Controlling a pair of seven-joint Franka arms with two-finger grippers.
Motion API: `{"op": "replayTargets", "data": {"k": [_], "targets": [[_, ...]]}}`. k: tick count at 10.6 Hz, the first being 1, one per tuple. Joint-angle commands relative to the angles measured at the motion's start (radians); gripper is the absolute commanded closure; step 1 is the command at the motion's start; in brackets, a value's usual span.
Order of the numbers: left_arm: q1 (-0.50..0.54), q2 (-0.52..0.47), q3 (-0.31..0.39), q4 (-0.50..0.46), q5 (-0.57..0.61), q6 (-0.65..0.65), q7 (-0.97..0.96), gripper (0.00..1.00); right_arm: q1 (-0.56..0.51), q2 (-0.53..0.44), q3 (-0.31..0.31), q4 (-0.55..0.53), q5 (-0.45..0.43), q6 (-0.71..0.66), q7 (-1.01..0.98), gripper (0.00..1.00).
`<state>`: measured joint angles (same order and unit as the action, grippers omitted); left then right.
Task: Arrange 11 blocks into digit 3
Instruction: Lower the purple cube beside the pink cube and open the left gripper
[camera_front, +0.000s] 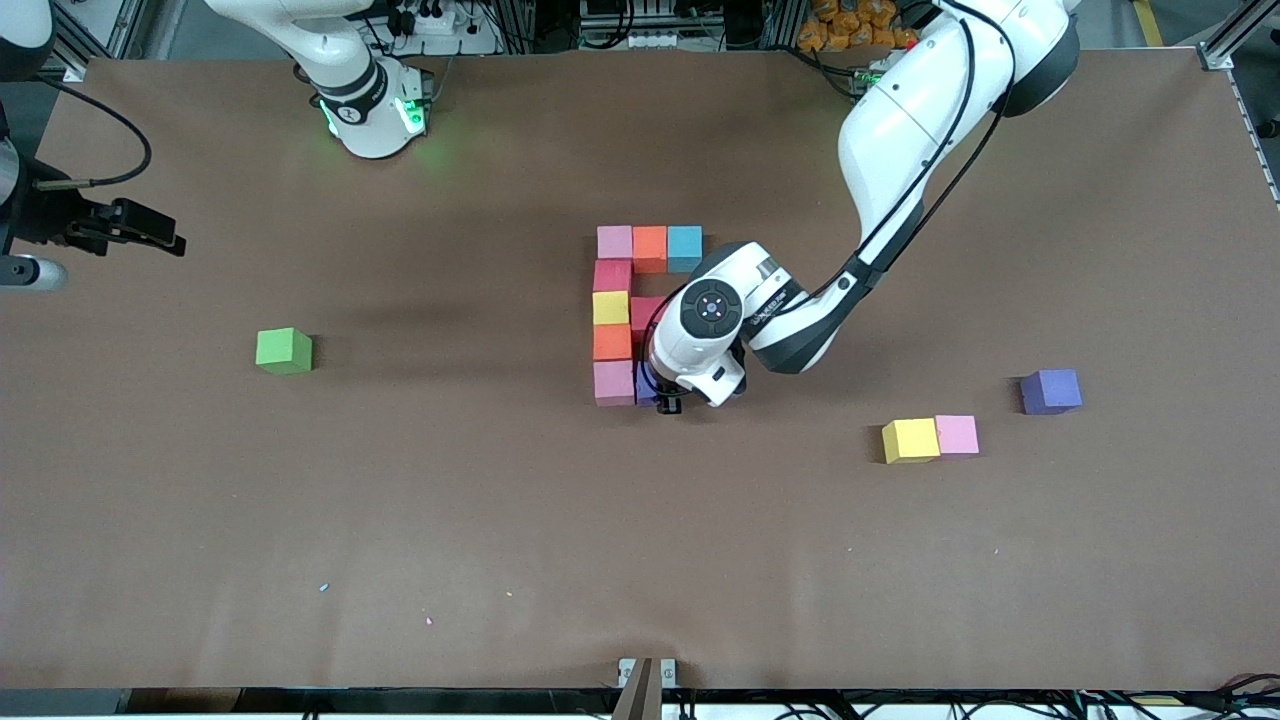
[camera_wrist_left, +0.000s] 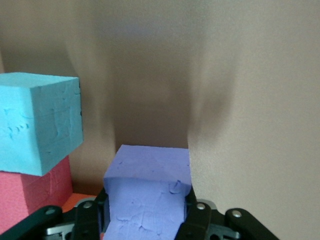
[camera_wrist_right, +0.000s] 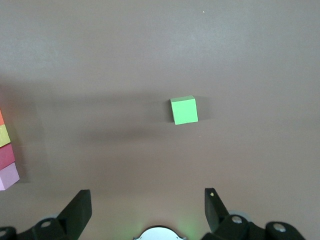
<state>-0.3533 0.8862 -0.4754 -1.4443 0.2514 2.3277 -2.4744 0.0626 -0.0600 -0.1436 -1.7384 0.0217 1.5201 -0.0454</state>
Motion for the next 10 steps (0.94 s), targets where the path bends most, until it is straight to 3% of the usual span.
{"op": "replayTargets", "data": {"k": [1,6,10], "targets": [[-0.026,0.008,0.015,0.018,-0.020,0.019,-0.009,1.00,0.011,-0.011,-0.004,0.000,-0.016,-0.003,0.010,0.00],[-0.027,0.008,0.018,0.012,-0.014,0.019,-0.009,1.00,0.026,-0.008,-0.004,0.013,-0.032,-0.001,0.006,0.00],[-0.026,0.010,0.018,0.012,-0.023,0.019,-0.015,0.65,0.026,-0.009,-0.004,0.014,-0.032,-0.006,0.005,0.00]]}}
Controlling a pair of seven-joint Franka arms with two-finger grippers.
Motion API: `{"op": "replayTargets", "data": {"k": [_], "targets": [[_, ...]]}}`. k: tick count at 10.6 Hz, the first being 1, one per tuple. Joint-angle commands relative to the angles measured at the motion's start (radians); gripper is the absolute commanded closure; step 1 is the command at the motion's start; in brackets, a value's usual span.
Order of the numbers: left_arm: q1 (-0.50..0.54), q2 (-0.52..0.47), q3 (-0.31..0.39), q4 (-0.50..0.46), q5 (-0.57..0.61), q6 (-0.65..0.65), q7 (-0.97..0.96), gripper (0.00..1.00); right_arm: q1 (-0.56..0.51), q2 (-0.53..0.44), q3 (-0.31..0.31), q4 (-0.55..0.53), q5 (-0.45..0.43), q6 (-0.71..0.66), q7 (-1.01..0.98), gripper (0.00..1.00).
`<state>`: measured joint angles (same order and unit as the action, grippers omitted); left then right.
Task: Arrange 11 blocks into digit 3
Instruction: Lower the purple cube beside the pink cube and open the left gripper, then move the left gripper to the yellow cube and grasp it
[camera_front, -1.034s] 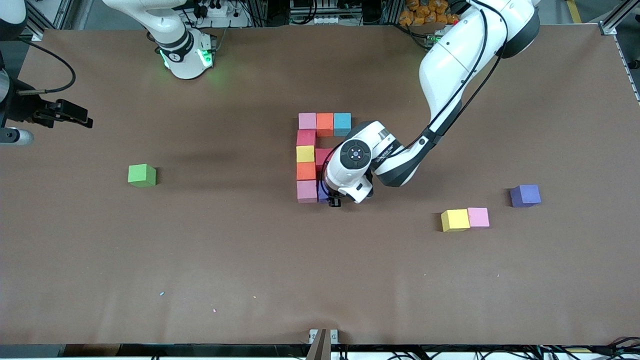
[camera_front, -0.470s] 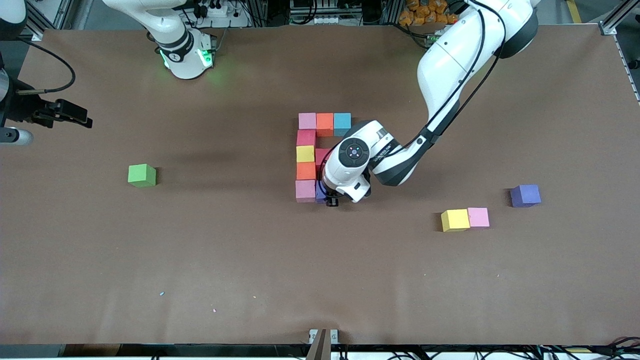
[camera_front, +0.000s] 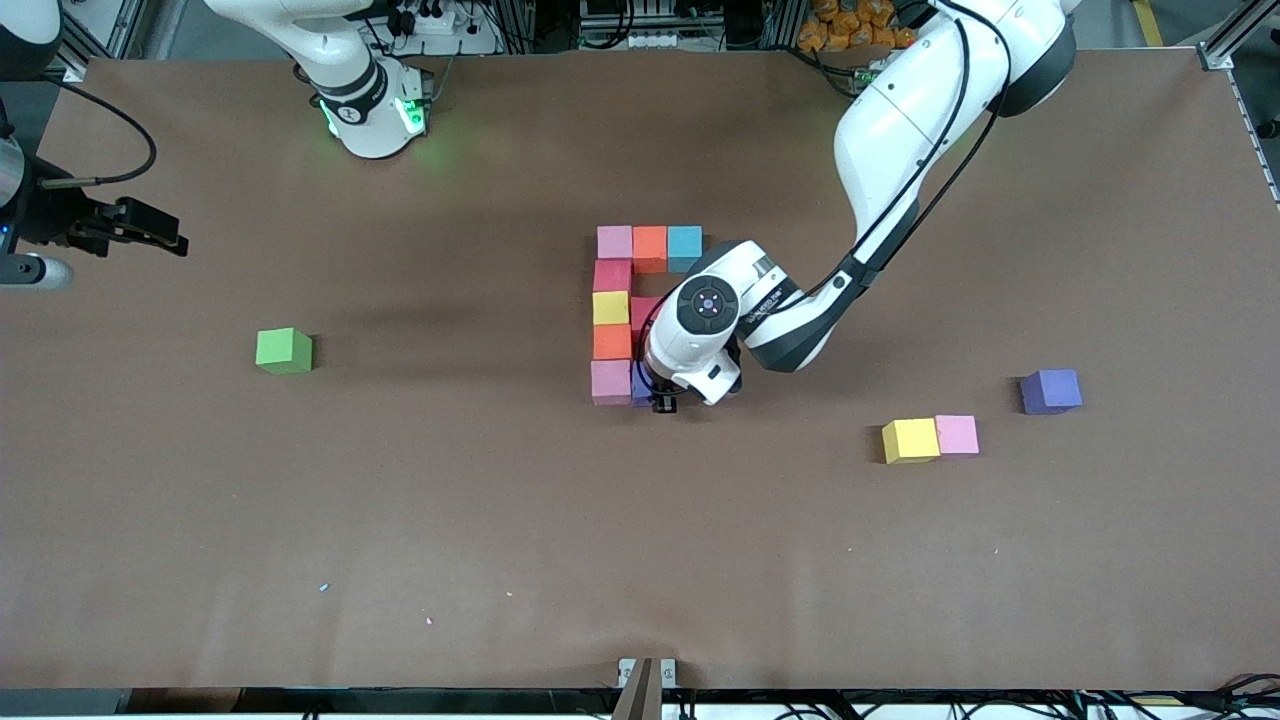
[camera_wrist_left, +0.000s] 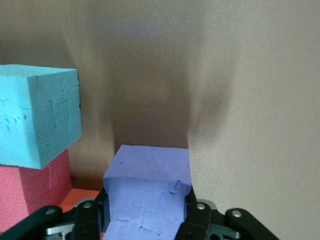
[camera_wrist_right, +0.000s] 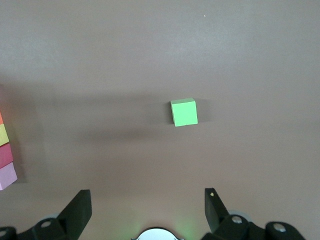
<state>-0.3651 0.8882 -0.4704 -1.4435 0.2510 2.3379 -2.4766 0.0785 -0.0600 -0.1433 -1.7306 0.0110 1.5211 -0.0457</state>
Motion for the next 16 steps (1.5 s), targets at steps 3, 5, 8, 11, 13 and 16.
{"op": "replayTargets", "data": {"k": [3,5,8,11,13,16], "targets": [[-0.008,-0.002,0.013,0.012,-0.024,0.009,-0.011,0.31,0.012,-0.009,-0.004,0.006,-0.022,-0.010,0.006,0.00],[-0.012,-0.008,0.013,0.011,-0.003,0.008,-0.004,0.00,0.012,-0.009,-0.004,0.005,-0.022,-0.010,0.006,0.00],[-0.012,-0.032,0.009,0.008,-0.003,0.000,-0.004,0.00,0.012,-0.008,-0.004,-0.009,-0.025,-0.004,0.006,0.00],[-0.006,-0.109,0.000,-0.006,-0.001,-0.078,0.095,0.00,0.010,0.002,-0.004,-0.011,-0.029,-0.002,0.006,0.00],[0.003,-0.146,-0.002,-0.011,-0.001,-0.107,0.175,0.00,0.012,0.003,-0.004,-0.011,-0.031,-0.002,0.006,0.00],[0.090,-0.221,-0.002,-0.018,-0.001,-0.181,0.404,0.00,0.012,0.005,-0.004,-0.011,-0.029,-0.002,0.006,0.00]]}}
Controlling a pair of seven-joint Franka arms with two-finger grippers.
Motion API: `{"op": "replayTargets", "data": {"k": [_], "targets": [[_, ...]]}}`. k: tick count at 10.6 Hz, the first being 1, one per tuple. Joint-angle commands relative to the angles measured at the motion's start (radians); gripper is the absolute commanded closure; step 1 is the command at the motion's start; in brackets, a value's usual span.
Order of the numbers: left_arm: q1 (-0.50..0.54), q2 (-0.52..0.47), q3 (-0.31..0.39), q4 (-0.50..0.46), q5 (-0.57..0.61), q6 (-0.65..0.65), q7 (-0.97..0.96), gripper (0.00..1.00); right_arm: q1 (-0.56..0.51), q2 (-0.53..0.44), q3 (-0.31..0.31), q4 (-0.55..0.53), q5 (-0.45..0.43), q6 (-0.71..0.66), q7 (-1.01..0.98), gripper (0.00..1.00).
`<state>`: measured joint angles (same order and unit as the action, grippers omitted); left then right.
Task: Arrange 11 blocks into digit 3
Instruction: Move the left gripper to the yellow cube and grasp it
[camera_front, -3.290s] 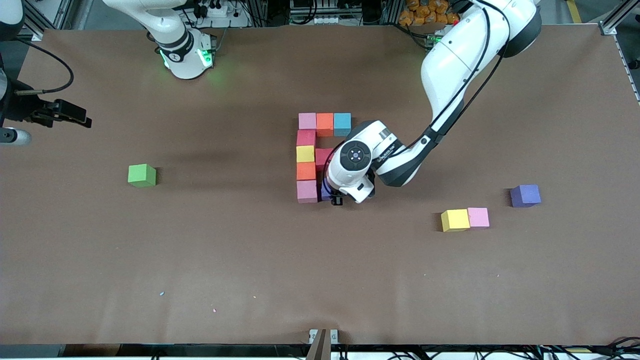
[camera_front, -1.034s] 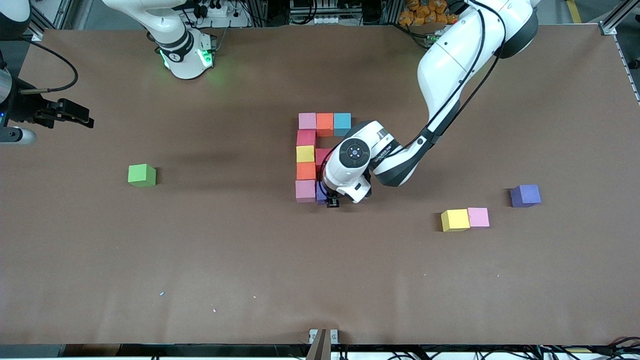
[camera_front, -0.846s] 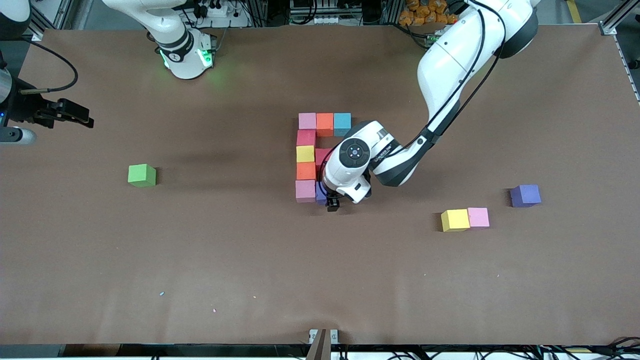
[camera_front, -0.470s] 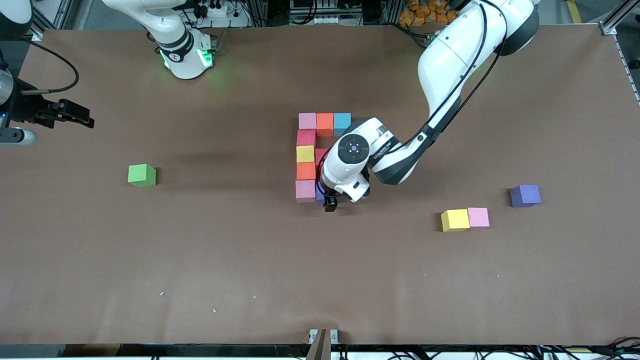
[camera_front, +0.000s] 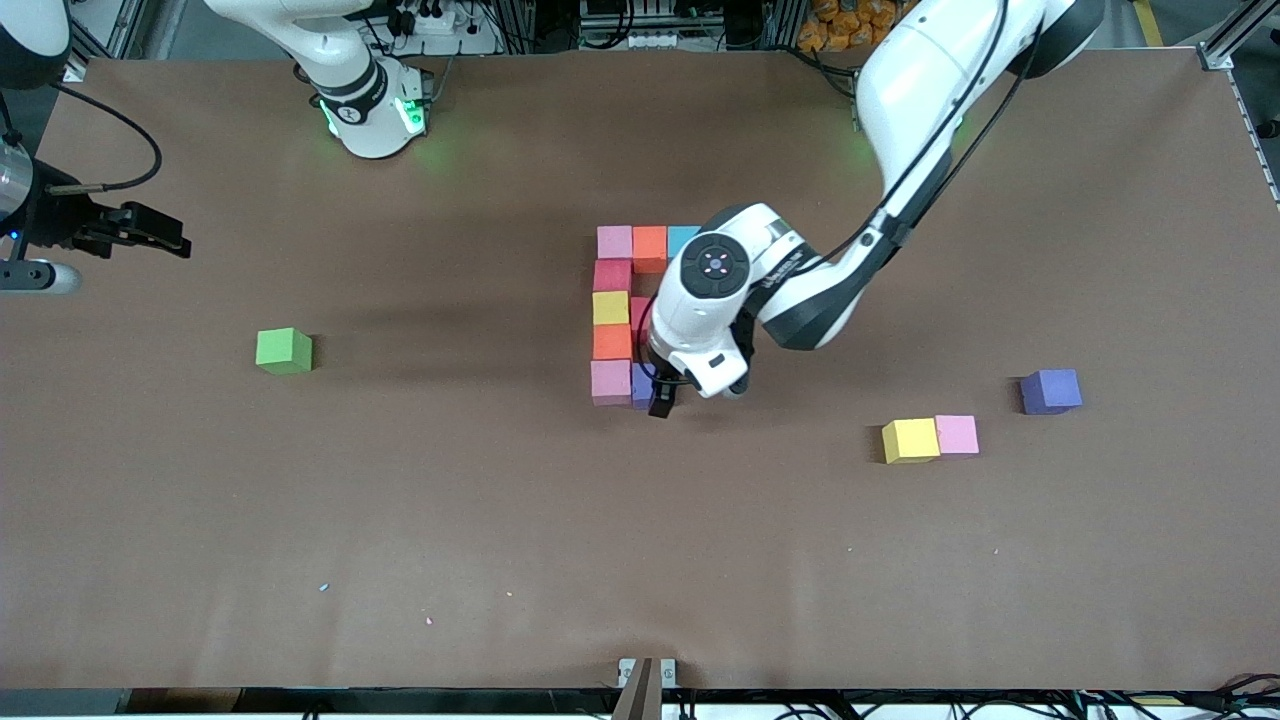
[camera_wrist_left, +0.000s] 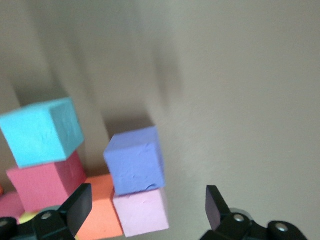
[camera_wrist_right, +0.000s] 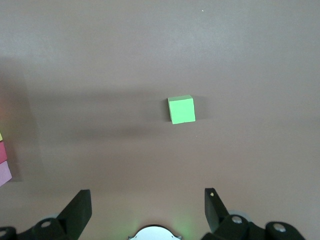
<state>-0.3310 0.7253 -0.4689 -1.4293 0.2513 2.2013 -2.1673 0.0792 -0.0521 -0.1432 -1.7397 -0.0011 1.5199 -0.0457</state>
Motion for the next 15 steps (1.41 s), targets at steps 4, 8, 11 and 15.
{"op": "replayTargets", "data": {"k": [4,8,11,15], "targets": [[0.191,-0.076,0.004,-0.039,0.003,-0.098,0.155,0.00,0.011,0.003,-0.004,-0.001,-0.017,-0.001,0.006,0.00],[0.364,-0.075,0.004,-0.086,0.003,-0.206,0.215,0.00,0.011,0.003,-0.004,-0.001,-0.017,-0.001,0.006,0.00],[0.444,-0.073,0.006,-0.121,0.006,-0.204,0.228,0.00,0.011,0.003,-0.004,-0.001,-0.017,-0.001,0.006,0.00],[0.500,-0.072,0.006,-0.223,0.131,-0.125,0.228,0.00,0.013,0.003,-0.004,0.000,-0.017,-0.003,0.006,0.00]]}}
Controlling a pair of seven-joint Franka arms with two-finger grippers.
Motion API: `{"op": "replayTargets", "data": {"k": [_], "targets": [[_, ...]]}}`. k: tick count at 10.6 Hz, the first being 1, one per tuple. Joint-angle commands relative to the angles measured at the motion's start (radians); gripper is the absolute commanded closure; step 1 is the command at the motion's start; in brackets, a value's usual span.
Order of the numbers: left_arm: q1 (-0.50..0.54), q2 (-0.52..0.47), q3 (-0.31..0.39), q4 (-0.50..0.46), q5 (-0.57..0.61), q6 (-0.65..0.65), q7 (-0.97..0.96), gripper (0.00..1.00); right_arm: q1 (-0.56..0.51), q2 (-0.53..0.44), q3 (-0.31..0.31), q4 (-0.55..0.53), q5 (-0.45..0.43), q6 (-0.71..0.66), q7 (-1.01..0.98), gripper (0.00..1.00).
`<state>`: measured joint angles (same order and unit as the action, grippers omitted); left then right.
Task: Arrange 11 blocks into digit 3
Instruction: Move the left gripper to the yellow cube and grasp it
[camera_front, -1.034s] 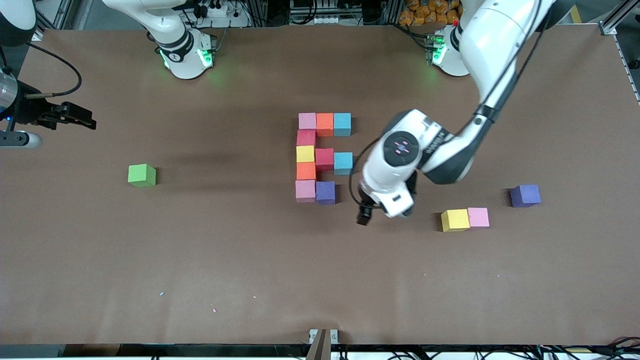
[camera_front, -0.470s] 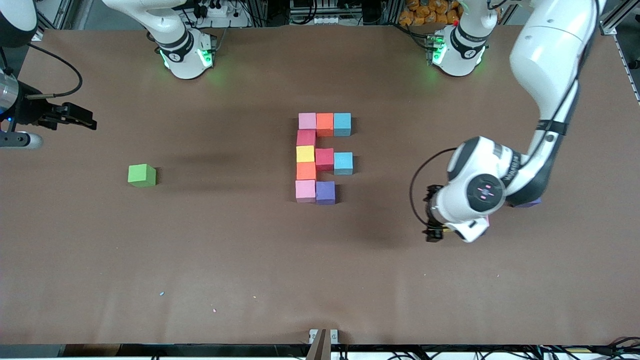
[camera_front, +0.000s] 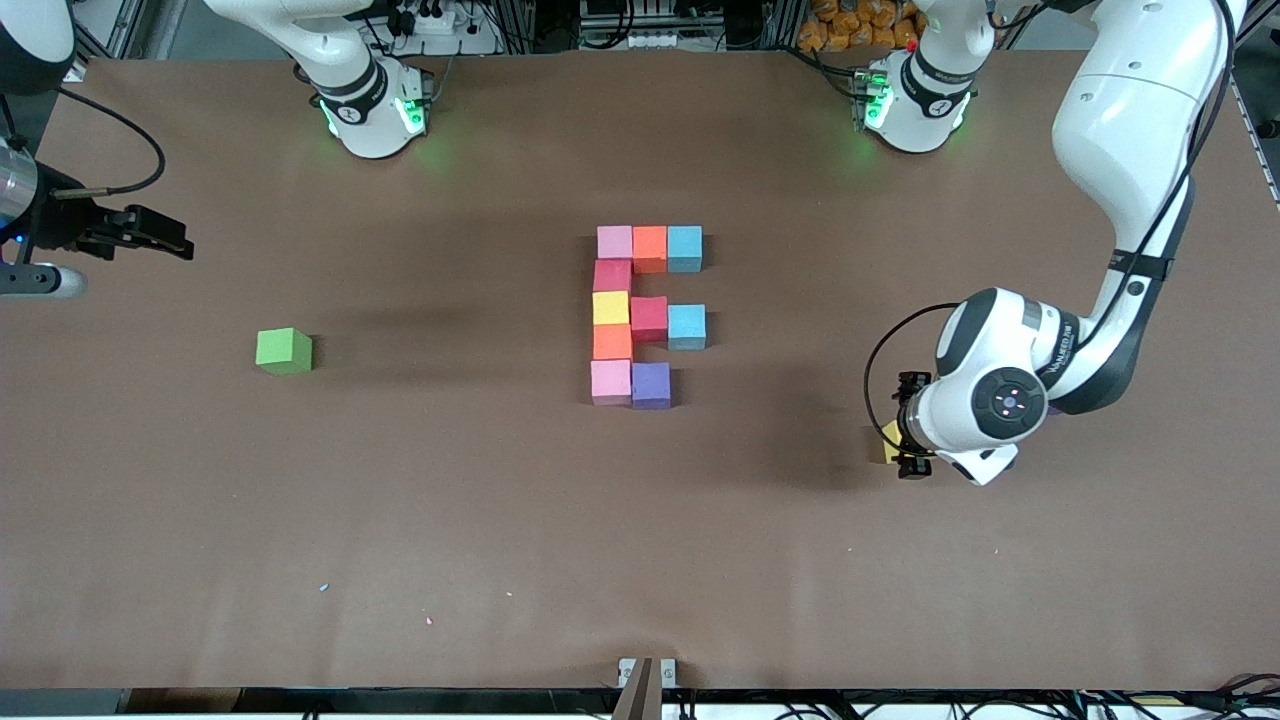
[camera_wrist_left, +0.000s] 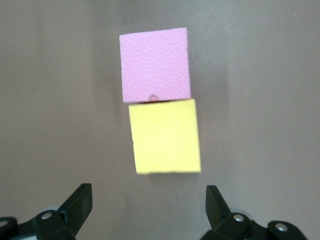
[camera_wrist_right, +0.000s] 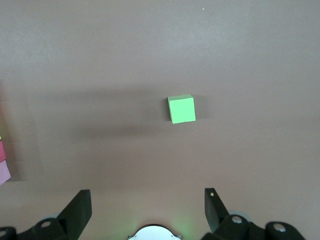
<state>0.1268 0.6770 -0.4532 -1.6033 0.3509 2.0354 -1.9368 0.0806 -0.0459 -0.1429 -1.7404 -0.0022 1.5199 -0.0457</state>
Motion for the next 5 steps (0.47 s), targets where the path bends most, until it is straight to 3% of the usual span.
{"op": "replayTargets", "data": {"k": [1,5], "targets": [[0.046,-0.020,-0.010,-0.050,0.045,0.049,-0.001,0.00,0.013,-0.003,-0.004,0.001,-0.016,-0.003,0.006,0.00],[0.083,-0.001,-0.010,-0.066,0.082,0.114,-0.001,0.00,0.013,-0.003,-0.004,0.001,-0.018,-0.003,0.004,0.00]]}}
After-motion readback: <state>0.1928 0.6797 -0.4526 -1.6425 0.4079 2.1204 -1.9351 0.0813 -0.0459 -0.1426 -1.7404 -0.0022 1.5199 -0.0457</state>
